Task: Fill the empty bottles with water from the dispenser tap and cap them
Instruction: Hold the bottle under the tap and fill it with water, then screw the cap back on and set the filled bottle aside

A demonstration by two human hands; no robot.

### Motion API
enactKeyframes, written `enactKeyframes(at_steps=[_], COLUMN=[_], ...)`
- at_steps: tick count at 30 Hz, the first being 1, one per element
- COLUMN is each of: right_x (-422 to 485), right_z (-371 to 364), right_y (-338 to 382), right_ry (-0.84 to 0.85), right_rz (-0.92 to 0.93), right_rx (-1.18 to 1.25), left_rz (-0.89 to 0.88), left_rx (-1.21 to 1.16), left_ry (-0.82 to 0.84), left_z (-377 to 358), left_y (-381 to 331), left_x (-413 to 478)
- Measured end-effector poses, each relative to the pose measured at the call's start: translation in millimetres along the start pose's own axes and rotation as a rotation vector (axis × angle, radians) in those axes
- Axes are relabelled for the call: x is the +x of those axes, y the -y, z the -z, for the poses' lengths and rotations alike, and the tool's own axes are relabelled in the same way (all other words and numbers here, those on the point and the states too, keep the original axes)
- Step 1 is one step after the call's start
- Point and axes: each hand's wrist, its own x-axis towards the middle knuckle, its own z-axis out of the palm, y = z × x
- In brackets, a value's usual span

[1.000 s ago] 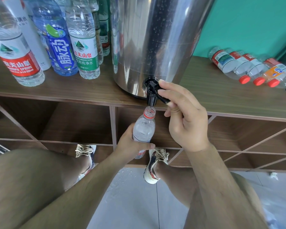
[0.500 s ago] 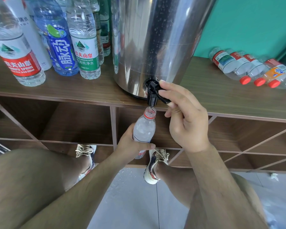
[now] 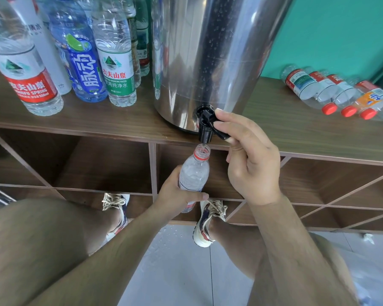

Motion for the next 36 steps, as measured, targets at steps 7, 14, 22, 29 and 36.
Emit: enactKeyframes(at_steps=[7, 14, 22, 29, 36], right_x=[3, 5, 9, 29, 50], right_z=[1, 1, 0, 5, 1], right_y=[4, 6, 11, 20, 24], right_ry=[0.000, -0.010, -0.025, 0.032, 0.041], right_rz=[0.000, 0.001, -0.015, -0.068, -0.210], right_rx=[-0.018, -0.033, -0.036, 0.003, 0.112], left_rz=[-0.009, -0.013, -0.011, -0.024, -0.039], left_rx=[-0.016, -0.024, -0.044, -0.044, -0.036], left_ry=[-0.002, -0.009, -0.013, -0.020, -0.027], left_z=[1, 1, 1, 0, 0], left_y=[0, 0, -1, -3, -7], left_x=[-1, -1, 0, -1, -3])
